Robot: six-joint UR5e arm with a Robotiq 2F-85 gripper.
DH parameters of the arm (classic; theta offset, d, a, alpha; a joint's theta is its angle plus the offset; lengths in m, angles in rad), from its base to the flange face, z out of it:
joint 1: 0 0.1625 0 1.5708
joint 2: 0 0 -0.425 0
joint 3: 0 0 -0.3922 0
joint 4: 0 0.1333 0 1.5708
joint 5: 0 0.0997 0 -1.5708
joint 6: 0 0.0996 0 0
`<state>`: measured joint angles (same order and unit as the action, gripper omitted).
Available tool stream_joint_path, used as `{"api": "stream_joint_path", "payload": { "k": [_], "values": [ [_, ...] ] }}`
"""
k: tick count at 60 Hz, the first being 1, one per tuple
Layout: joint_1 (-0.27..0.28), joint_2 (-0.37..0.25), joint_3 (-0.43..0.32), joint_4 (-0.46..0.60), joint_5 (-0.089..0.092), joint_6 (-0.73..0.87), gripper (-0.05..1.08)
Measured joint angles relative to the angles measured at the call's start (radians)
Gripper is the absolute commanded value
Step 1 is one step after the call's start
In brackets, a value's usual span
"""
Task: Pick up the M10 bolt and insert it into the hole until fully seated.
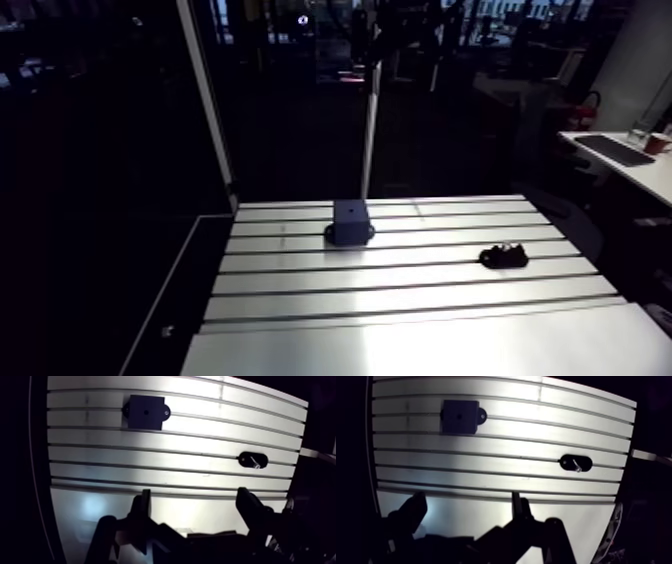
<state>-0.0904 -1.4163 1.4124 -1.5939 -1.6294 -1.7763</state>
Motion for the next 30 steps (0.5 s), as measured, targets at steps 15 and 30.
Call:
{"api": "stream_joint_path", "payload": {
  "k": [15,30],
  "values": [
    [-0.083,-0.017,0.059,-0.078,0.0,-0.096,0.01],
    [-0.164,-0.03,0.116,-0.147,0.003,-0.177,0.01]
  ]
}}
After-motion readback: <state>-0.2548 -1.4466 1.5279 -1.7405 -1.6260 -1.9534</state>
